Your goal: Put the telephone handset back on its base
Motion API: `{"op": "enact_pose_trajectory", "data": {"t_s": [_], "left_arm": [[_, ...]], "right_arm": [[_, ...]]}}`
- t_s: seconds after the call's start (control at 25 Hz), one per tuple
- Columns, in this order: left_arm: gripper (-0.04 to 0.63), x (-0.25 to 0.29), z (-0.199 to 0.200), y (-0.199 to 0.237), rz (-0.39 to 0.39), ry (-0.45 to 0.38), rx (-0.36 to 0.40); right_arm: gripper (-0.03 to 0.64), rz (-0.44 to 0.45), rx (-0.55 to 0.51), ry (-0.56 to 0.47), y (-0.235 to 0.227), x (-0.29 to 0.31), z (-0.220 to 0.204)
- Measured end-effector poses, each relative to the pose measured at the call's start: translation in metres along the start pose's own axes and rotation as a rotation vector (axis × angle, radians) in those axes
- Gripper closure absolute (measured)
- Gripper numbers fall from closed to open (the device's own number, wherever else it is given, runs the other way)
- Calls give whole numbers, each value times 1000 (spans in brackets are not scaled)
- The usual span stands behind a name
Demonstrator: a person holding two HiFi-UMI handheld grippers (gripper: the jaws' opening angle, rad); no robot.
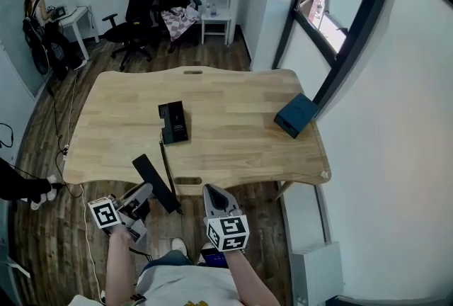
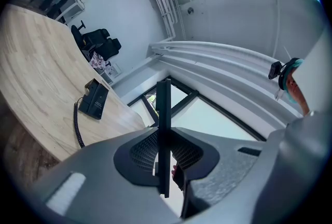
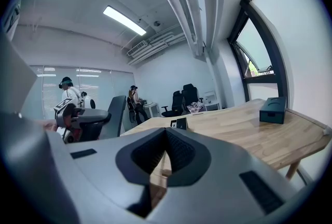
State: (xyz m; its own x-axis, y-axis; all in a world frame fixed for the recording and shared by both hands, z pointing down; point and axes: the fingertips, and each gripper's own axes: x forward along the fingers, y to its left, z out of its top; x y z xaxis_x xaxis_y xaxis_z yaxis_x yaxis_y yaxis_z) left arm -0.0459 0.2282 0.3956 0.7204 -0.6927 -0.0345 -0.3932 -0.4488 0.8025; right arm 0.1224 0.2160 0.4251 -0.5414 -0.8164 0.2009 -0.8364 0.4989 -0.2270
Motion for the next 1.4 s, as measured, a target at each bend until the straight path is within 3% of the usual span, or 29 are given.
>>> {"op": "enact_pose_trajectory", "data": {"t_s": [0.56,1.08,1.4], "left_arm": [[526,43,25,38,-24,40,-21],[526,118,112,145,-73,129,-93],[526,149,146,179,-150,212,-121]], "right_arm": [[611,-12,8,32,-26,54,-1],[611,-83,25,84,-73,201,11],[611,-129,62,102,-84,262,15]]}}
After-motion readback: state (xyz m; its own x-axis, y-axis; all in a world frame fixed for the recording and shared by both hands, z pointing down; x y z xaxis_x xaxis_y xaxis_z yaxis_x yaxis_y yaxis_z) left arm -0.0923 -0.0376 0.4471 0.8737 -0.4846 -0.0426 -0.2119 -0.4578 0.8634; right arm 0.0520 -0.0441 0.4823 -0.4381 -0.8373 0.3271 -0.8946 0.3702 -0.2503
